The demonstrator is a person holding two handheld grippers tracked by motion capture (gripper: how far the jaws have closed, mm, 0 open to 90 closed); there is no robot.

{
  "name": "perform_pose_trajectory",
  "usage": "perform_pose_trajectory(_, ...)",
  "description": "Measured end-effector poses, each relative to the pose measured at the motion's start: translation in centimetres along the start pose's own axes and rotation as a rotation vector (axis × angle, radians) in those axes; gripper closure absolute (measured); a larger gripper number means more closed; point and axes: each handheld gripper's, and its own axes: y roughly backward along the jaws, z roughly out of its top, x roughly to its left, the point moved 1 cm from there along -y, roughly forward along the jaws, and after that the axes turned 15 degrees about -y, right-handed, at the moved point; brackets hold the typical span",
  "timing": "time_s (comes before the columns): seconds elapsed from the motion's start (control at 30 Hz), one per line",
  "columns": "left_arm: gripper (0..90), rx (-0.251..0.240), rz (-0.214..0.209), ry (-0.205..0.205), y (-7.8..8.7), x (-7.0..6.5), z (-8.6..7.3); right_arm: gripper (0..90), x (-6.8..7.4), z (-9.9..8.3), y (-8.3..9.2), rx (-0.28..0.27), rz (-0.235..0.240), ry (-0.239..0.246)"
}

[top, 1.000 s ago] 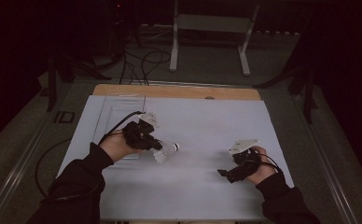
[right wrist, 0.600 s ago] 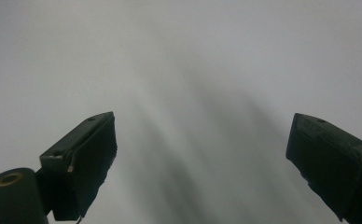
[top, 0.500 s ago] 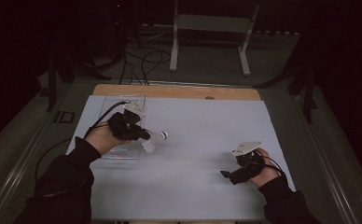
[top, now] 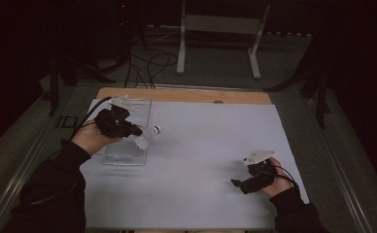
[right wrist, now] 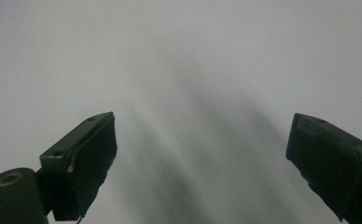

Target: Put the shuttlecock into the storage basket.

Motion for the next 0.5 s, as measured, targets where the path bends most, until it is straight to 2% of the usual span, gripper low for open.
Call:
perform_pose_trajectory(0.33,90.0,-0.004,0.060,0.031,2.1,0.9,-0.7,8.5,0.0,-0.8,-0.2,-0.014,0.047,-0.022)
perform_pose_trajectory(0.5,90.0,-0.005,0.097,0.049,2.9,1.1,-1.0,8.5,0.0,-1.3,-0.4,-0.066,0.069,-0.027)
